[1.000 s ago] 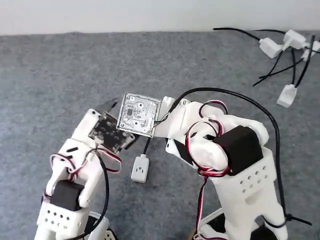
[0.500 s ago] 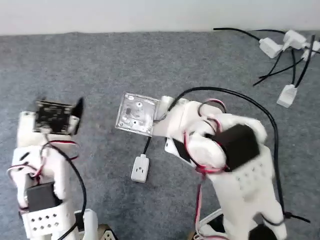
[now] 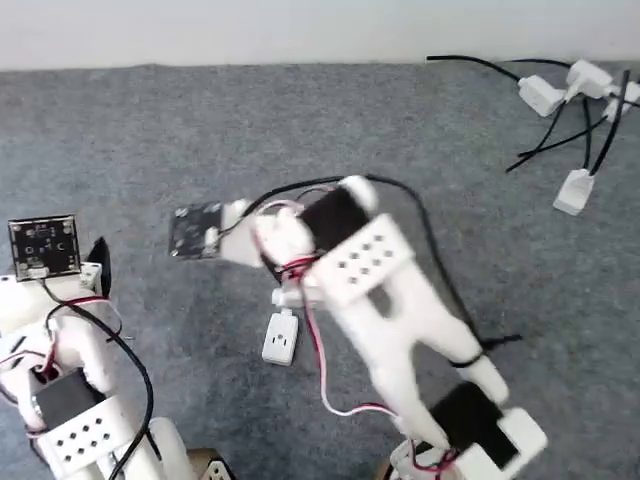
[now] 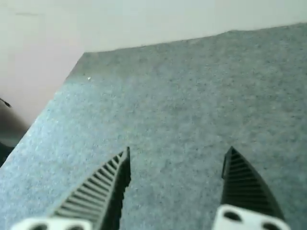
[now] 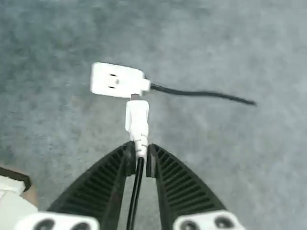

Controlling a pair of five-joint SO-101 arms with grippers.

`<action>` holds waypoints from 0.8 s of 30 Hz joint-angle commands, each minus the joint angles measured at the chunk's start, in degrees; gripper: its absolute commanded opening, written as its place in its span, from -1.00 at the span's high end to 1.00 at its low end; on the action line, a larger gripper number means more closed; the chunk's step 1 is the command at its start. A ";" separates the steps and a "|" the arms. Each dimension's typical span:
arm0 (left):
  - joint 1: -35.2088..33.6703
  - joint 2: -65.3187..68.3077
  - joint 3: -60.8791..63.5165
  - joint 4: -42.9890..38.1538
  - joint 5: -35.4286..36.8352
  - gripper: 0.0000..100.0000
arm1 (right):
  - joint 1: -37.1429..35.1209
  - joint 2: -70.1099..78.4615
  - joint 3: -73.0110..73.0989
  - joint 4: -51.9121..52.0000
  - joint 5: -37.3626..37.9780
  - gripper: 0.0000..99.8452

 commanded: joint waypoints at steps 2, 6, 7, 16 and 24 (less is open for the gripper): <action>-0.53 -0.62 0.31 3.52 0.62 0.39 | -2.77 4.53 -1.49 2.24 -2.29 0.98; -0.53 -0.62 0.57 3.60 0.88 0.39 | -3.56 6.55 -1.49 2.24 -2.99 0.98; -0.53 -0.62 0.57 3.60 0.88 0.39 | -4.00 6.64 -1.41 2.24 -3.08 0.98; -1.05 -0.62 0.84 3.60 0.88 0.39 | -8.40 9.01 -1.14 2.33 -5.10 0.98; -1.05 -0.62 2.59 2.37 0.62 0.39 | -8.31 13.85 -1.23 2.24 -6.15 0.98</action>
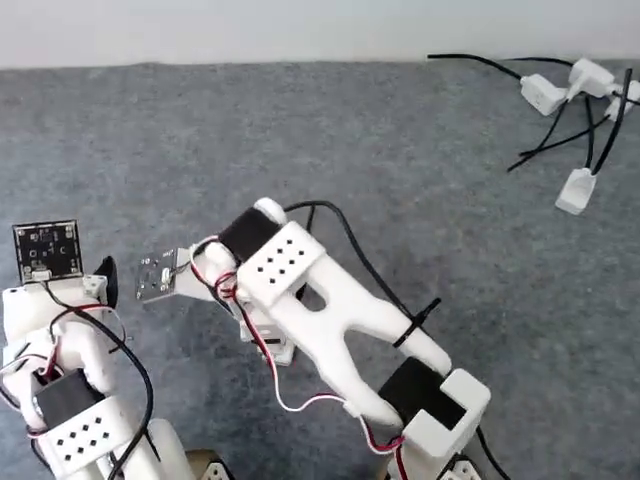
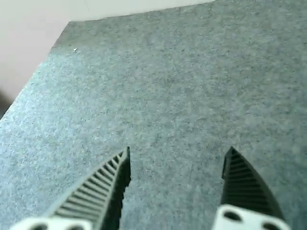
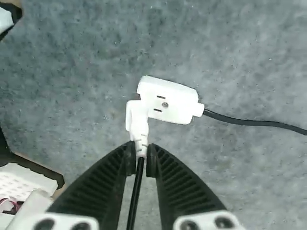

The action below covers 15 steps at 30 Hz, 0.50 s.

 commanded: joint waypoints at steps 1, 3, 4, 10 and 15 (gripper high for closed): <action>-0.35 -0.62 -0.40 -1.05 0.44 0.39 | -0.57 -0.22 -1.23 2.24 -0.70 0.98; -0.35 -0.62 -0.40 -0.97 0.44 0.39 | -0.31 -0.22 -1.23 2.24 -0.70 0.98; -0.35 -0.62 -0.40 -0.97 0.44 0.39 | 0.04 -0.22 -1.23 2.24 -0.62 0.98; -0.35 -0.62 -0.40 -0.88 0.44 0.39 | 3.03 1.01 -1.23 2.07 1.23 0.98; -0.35 -0.62 -0.40 -0.88 0.44 0.39 | 4.79 3.74 -1.49 1.80 2.11 0.98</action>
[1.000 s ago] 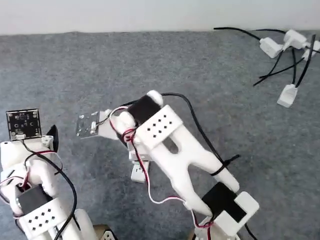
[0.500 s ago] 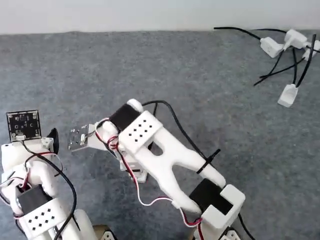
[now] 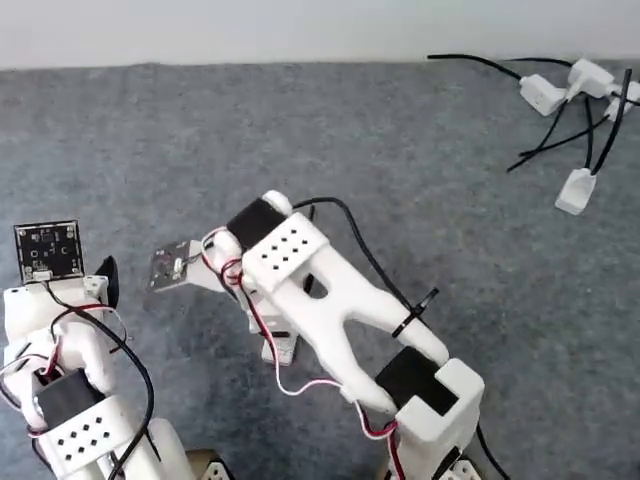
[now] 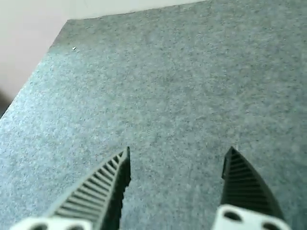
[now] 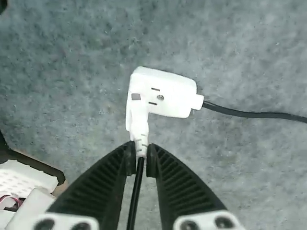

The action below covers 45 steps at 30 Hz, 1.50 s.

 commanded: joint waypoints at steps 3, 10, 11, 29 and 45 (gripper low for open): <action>-0.35 -0.62 -0.48 -0.88 0.44 0.39 | 1.27 0.57 -1.58 1.45 3.25 0.98; -0.35 -0.62 0.40 -1.14 0.35 0.39 | 1.10 1.01 -2.20 -0.31 3.52 0.98; -0.18 -0.62 0.40 -1.14 0.35 0.39 | 1.10 1.10 -3.16 0.04 3.52 0.98; -0.35 -0.62 0.40 -1.14 0.35 0.39 | 1.19 7.25 -8.35 1.27 3.52 0.98; -0.35 -0.62 1.45 -1.85 0.35 0.39 | 2.07 6.81 -11.78 2.07 3.16 0.98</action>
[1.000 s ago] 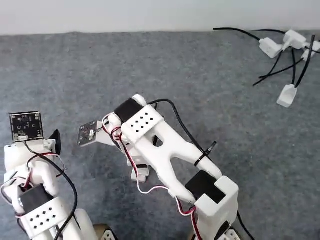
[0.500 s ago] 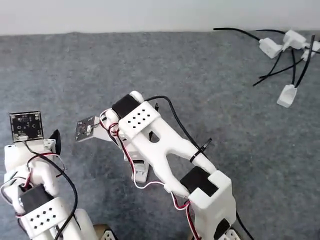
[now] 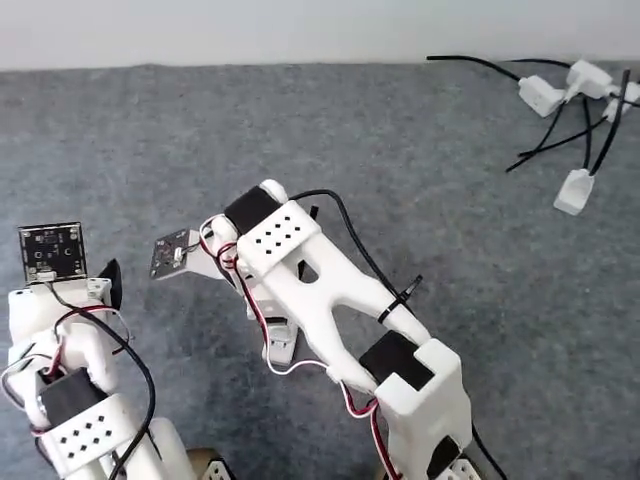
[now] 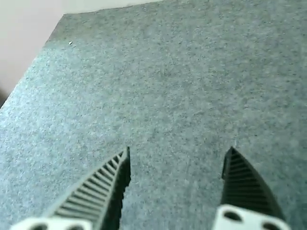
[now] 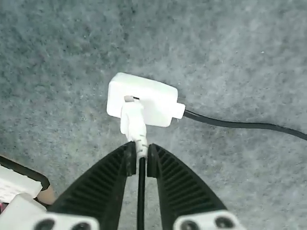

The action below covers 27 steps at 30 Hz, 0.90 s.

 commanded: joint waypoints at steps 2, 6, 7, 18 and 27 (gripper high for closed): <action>-0.35 -0.62 1.10 -3.08 0.35 0.39 | 0.92 -0.13 -3.69 2.07 0.09 0.98; -0.35 -0.62 1.45 -3.43 0.35 0.39 | 0.92 -0.57 -3.96 1.98 0.18 0.98; -0.35 -0.62 1.45 -3.43 0.35 0.39 | 0.92 -0.57 -4.04 1.98 0.18 0.98; -0.35 -0.62 1.45 -3.52 0.35 0.39 | 0.66 0.57 -3.43 1.98 0.00 0.98; -0.35 -0.62 1.45 -3.52 0.35 0.39 | -1.80 3.82 -3.34 1.98 -1.23 0.98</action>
